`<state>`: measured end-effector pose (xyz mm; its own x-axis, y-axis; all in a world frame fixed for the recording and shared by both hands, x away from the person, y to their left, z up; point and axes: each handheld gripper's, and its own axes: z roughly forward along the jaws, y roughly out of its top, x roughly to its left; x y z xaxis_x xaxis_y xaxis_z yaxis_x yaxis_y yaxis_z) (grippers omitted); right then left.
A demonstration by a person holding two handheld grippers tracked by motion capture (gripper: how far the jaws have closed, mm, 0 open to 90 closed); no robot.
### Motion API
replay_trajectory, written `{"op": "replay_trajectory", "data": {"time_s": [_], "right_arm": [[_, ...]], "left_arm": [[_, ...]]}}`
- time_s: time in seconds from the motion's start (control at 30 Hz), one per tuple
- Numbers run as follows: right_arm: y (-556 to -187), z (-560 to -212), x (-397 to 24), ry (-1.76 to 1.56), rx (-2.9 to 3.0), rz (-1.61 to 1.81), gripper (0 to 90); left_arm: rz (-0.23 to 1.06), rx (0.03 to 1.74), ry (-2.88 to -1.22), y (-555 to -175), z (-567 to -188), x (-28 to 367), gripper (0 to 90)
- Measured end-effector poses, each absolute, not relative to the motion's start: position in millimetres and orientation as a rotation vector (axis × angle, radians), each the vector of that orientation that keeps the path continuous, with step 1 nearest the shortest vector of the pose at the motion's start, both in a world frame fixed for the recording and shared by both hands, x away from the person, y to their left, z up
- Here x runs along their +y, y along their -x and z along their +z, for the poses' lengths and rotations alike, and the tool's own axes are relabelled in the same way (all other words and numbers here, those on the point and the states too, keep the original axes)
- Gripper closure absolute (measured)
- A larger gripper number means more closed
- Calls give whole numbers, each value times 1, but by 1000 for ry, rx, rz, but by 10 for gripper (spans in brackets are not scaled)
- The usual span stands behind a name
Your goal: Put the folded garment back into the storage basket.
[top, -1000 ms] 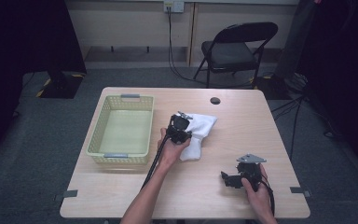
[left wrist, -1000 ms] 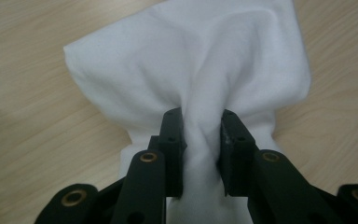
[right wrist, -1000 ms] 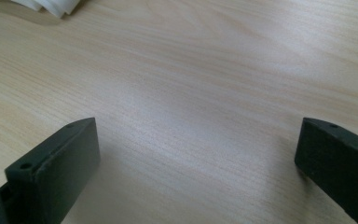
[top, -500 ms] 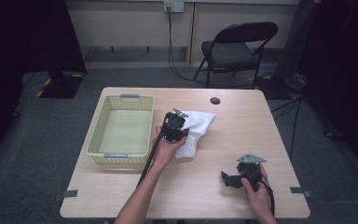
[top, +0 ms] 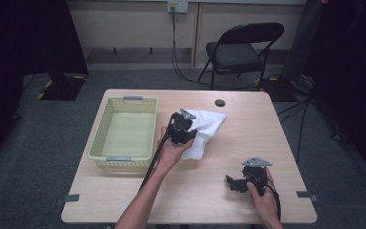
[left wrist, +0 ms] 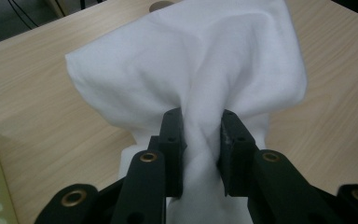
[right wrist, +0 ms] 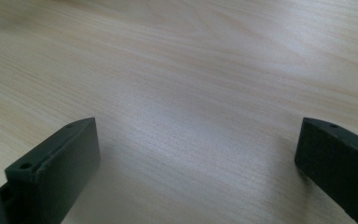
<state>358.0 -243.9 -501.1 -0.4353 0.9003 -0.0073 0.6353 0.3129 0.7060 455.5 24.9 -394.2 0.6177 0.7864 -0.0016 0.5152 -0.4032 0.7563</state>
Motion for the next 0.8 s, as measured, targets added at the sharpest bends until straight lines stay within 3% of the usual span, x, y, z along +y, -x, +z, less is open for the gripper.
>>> {"op": "replay_trajectory", "data": {"time_s": [0.8], "right_arm": [[-358,-501,-244,-1365,2184,897,0]], "left_arm": [[511,1008,-2042,-445,-374,44,738]]}}
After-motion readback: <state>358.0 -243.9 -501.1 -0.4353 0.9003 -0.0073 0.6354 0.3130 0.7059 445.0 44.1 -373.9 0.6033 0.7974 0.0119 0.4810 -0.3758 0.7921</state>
